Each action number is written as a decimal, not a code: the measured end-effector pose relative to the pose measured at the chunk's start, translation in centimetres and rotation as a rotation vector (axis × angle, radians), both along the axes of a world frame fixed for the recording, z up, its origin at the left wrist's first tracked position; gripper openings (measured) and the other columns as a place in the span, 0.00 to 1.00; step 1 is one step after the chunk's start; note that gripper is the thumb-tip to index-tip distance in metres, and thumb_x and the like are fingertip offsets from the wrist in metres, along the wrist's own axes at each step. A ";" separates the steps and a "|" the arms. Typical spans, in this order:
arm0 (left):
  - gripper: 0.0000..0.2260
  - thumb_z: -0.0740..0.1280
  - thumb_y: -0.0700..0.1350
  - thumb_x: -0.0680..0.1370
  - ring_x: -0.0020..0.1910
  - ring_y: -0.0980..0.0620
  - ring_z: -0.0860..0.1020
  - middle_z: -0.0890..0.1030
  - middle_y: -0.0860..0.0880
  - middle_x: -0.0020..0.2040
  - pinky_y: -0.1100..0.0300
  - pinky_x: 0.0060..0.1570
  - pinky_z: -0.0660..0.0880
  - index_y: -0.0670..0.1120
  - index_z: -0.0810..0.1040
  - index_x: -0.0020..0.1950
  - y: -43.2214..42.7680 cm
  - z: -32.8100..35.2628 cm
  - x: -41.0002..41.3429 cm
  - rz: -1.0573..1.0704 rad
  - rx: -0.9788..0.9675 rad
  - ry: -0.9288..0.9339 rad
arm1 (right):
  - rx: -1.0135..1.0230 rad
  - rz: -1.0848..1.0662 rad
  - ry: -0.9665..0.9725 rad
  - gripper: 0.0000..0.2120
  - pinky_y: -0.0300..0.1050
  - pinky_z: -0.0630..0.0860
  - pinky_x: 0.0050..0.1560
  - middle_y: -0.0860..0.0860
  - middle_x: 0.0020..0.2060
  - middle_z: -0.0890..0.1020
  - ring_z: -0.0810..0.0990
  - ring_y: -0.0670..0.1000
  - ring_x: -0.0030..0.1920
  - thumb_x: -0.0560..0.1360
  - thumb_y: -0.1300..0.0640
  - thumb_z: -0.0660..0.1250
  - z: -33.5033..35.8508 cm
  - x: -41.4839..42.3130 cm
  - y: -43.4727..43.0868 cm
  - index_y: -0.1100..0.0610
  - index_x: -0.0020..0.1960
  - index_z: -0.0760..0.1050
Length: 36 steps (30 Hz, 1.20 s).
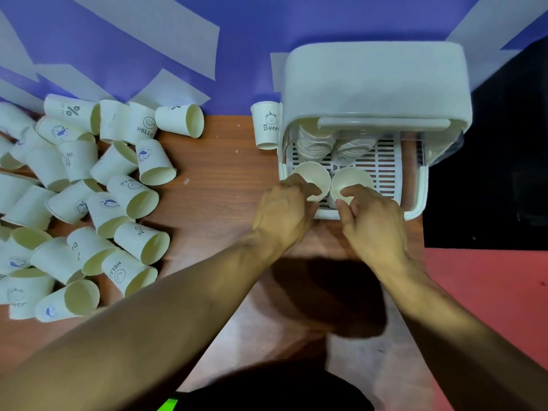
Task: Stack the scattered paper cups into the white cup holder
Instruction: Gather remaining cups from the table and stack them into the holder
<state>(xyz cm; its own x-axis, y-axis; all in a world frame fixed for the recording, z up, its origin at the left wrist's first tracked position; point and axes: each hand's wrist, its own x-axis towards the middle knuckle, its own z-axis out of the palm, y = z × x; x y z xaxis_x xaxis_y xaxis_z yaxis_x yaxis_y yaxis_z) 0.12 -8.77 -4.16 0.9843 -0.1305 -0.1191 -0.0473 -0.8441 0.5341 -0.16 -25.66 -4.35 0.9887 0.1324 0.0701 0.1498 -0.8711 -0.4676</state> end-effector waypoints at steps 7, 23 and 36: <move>0.13 0.61 0.55 0.76 0.42 0.46 0.79 0.80 0.52 0.42 0.50 0.39 0.76 0.52 0.80 0.54 5.4 1.5 1.2 -0.047 -0.100 -0.151 | 0.090 0.133 -0.083 0.06 0.49 0.75 0.37 0.45 0.33 0.75 0.79 0.54 0.36 0.74 0.54 0.66 3.7 1.3 6.8 0.53 0.50 0.79; 0.12 0.65 0.55 0.77 0.48 0.47 0.79 0.81 0.53 0.51 0.53 0.41 0.76 0.54 0.78 0.57 17.8 -0.1 5.9 0.150 0.224 -0.027 | -0.113 0.187 0.129 0.11 0.48 0.73 0.50 0.50 0.54 0.79 0.78 0.57 0.53 0.76 0.52 0.65 2.1 10.0 19.1 0.51 0.58 0.76; 0.11 0.69 0.43 0.73 0.41 0.39 0.75 0.77 0.42 0.51 0.53 0.34 0.64 0.46 0.76 0.55 23.7 -1.9 3.8 0.260 0.607 0.128 | 0.020 0.176 0.291 0.12 0.49 0.78 0.48 0.49 0.45 0.84 0.81 0.54 0.47 0.73 0.47 0.64 -2.3 11.9 27.7 0.51 0.51 0.80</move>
